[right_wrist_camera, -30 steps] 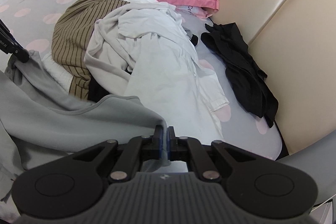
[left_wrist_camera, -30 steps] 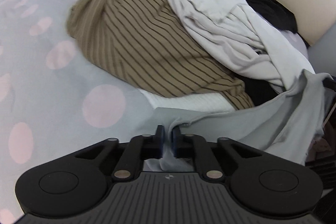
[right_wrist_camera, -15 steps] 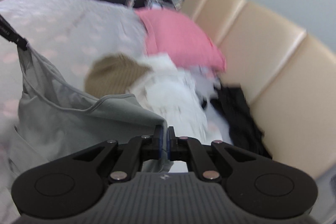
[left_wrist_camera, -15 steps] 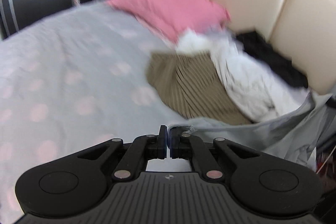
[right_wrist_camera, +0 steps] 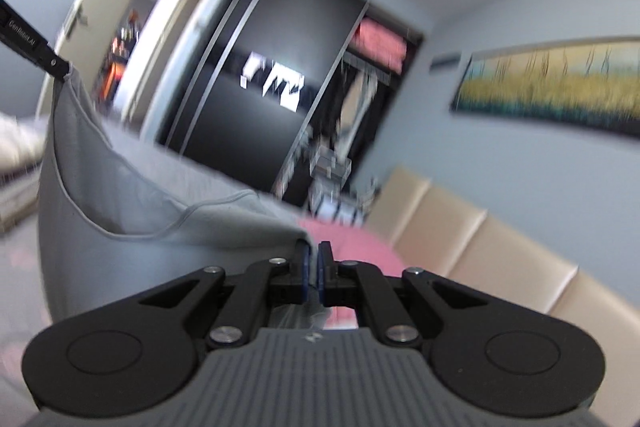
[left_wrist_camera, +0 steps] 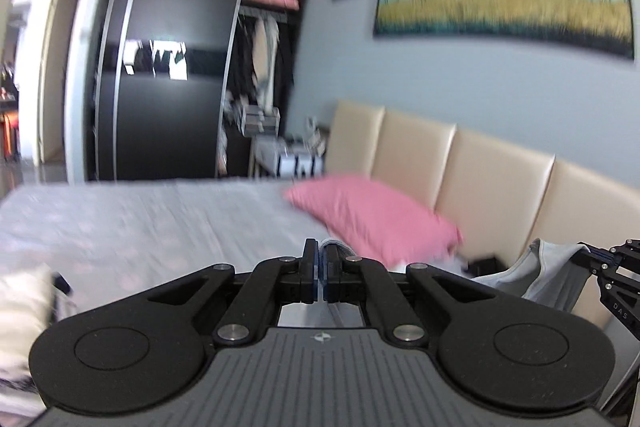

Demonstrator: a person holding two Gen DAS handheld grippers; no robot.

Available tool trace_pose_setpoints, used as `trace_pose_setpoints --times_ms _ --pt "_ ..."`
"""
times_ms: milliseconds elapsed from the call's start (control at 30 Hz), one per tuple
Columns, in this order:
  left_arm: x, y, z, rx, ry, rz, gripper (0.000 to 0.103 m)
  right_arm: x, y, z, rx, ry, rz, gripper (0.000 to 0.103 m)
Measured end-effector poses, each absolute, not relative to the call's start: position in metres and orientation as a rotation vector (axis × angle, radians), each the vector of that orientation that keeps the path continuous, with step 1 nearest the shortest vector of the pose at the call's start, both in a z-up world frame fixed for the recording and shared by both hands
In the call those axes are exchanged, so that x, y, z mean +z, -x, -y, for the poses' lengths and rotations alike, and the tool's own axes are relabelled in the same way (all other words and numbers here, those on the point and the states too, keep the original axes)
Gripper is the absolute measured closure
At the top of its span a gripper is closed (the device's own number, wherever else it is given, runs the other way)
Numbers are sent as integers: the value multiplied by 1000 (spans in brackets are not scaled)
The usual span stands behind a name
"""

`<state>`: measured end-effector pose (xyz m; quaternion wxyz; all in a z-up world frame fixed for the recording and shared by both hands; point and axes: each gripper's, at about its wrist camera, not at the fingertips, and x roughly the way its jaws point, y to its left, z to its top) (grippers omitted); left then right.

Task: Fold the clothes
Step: 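Raise the grey-blue shirt high with both grippers to let it hang, then lower the shirt onto the bed with both grippers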

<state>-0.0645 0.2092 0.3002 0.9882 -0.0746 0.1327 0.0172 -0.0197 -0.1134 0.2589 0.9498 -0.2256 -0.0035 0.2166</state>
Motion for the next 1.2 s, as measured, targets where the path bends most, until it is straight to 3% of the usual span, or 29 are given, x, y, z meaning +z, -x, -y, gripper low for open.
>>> trace_pose_setpoints --times_ms 200,367,533,733,933,1000,1067,1200 --pt "348 118 -211 65 134 -160 103 304 59 108 475 388 171 98" --pt "339 122 -217 99 127 -200 103 298 58 89 530 384 147 98" --pt "255 98 -247 135 187 -423 103 234 17 56 594 406 -64 98" --pt "123 50 -279 131 282 -715 103 111 -44 24 610 454 -411 98" --pt "41 10 -299 81 381 -844 100 12 -93 12 570 427 -662 98" --pt "27 8 -304 49 393 -847 79 -7 -110 10 534 425 -706 98" --pt "19 11 -308 21 400 -836 41 -20 -128 14 497 431 -737 98" --pt "4 10 -316 6 410 -839 38 -44 -149 27 452 430 -807 98"
